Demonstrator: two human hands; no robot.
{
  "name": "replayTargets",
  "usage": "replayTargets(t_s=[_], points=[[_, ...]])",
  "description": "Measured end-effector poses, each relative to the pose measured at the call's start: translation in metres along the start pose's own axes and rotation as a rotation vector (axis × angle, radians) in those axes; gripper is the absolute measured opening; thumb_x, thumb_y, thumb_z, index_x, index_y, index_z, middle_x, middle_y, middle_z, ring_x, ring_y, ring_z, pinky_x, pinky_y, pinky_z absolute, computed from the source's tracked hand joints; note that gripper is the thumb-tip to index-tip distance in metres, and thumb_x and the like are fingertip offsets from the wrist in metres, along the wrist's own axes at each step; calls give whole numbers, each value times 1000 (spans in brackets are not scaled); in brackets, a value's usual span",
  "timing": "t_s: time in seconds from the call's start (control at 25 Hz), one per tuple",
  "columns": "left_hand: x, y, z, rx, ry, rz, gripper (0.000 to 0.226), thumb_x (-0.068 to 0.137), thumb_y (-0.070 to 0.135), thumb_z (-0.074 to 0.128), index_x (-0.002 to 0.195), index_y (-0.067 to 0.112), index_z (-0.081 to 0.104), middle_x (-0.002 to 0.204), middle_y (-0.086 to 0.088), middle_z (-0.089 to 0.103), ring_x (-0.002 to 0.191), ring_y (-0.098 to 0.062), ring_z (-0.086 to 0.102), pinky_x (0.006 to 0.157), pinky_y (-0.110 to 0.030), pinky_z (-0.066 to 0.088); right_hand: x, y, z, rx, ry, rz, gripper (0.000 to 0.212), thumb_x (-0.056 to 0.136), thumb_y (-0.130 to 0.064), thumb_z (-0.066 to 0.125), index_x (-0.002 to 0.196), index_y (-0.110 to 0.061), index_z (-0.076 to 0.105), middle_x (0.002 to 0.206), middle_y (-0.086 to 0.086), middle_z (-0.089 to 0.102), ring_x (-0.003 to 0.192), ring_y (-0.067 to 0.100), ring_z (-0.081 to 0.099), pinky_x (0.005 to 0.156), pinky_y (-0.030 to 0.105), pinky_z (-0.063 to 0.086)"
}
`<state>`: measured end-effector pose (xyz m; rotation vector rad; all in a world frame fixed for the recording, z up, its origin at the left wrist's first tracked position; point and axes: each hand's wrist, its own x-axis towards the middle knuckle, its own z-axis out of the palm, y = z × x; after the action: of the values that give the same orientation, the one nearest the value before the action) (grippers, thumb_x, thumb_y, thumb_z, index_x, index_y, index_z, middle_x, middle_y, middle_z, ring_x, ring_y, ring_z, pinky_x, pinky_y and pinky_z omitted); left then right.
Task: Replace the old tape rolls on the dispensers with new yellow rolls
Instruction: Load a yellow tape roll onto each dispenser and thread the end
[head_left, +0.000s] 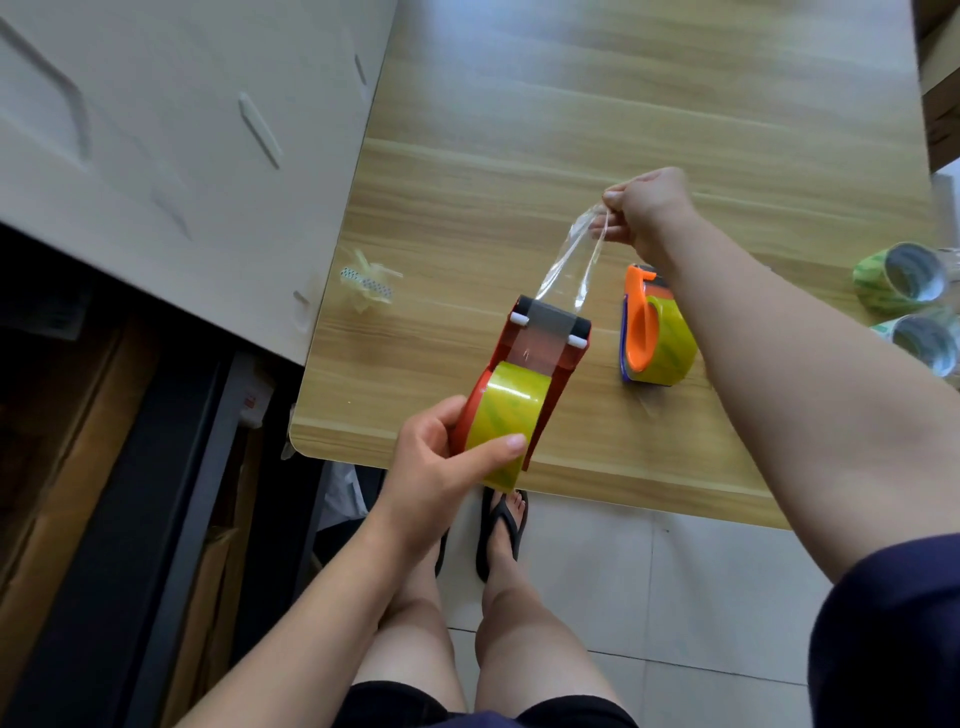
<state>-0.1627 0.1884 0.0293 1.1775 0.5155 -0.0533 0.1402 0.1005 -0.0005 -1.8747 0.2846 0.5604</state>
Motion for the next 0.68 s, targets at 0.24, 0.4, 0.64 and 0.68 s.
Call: replayTargets(t_s=[0.24, 0.4, 0.64, 0.68], points=[[-2, 4, 3, -6, 82, 19, 46, 62, 38, 78, 83, -1, 67, 73, -12, 66, 65, -18, 63, 57, -23, 53, 5, -1, -2, 61, 69, 62, 16, 93, 7, 42, 79, 2, 48, 69, 16, 51, 29, 12, 56, 35, 24, 49], [0, 10, -1, -11, 64, 10, 33, 64, 28, 73, 85, 3, 69, 76, -14, 67, 69, -24, 63, 63, -28, 54, 6, -10, -10, 64, 90, 53, 25, 94, 8, 41, 71, -1, 47, 69, 15, 52, 41, 18, 58, 39, 24, 51], [7, 30, -10, -79, 13, 48, 15, 68, 18, 68, 80, 9, 68, 65, -5, 65, 60, -21, 62, 62, -28, 54, -3, 20, -9, 37, 100, 102, 31, 90, 12, 33, 78, -12, 48, 76, 16, 54, 29, 10, 56, 33, 21, 46], [7, 35, -11, -109, 18, 53, 9, 71, 16, 65, 77, 9, 67, 61, -4, 64, 57, -20, 60, 62, -27, 53, -5, 24, -10, 32, 83, 99, 32, 89, 13, 33, 76, -12, 48, 73, 17, 55, 30, 10, 57, 33, 21, 46]])
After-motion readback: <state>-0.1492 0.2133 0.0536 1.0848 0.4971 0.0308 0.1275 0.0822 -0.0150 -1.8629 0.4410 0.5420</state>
